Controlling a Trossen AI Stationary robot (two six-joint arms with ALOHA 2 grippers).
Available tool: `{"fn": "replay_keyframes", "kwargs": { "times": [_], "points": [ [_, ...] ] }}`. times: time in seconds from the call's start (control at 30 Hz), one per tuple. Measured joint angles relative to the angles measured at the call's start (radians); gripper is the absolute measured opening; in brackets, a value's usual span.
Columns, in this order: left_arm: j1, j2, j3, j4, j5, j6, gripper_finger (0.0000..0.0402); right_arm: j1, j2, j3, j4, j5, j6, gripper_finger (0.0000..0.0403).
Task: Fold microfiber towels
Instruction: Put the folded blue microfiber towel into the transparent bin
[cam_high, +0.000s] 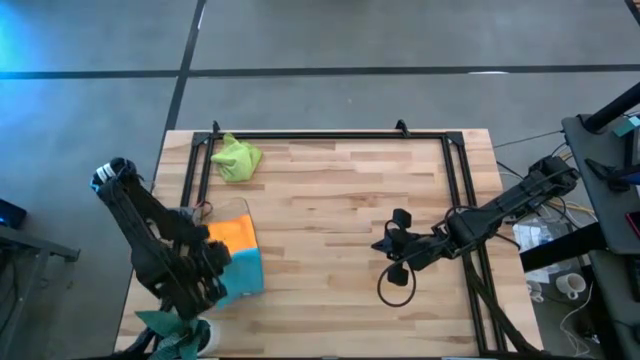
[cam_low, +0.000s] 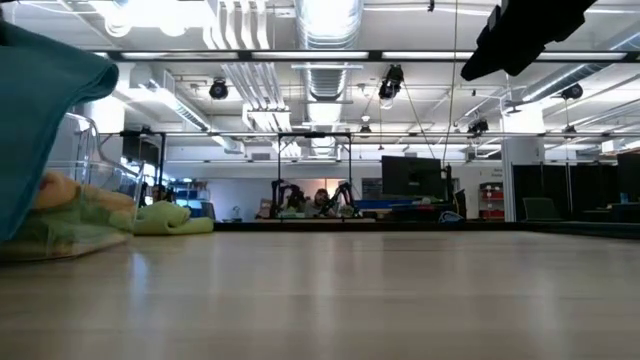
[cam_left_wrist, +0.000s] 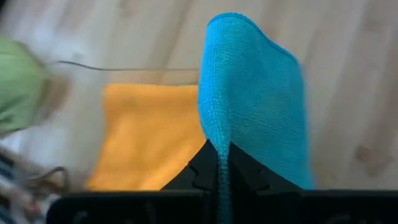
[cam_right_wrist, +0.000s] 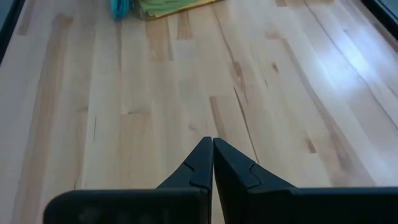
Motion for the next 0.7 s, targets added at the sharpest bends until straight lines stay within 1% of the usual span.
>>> {"fn": "replay_keyframes", "kwargs": {
  "times": [0.1,0.2,0.3,0.5,0.63,0.7],
  "points": [
    [0.024,-0.057,-0.013,-0.058,-0.018,-0.003,0.0002,0.0,0.0,-0.002,0.0,0.0,0.005,0.0008],
    [0.056,-0.108,-0.045,-0.099,-0.034,-0.047,0.0002,0.0,0.0,-0.003,0.0,0.0,0.01,0.0008],
    [0.099,-0.139,-0.102,-0.097,-0.039,-0.06,0.0001,0.004,0.0,-0.004,0.0,0.0,0.024,0.0008],
    [0.162,-0.15,-0.223,-0.076,-0.027,-0.055,0.0001,0.031,0.0,-0.004,0.001,0.0,0.028,0.0008],
    [0.177,-0.152,-0.284,-0.075,-0.011,-0.055,0.0001,0.041,0.0,-0.004,0.001,0.0,0.05,0.0009],
    [0.183,-0.152,-0.31,-0.045,-0.011,-0.051,0.0001,0.044,0.0,-0.004,0.001,0.0,0.058,0.0008]
  ]
}}
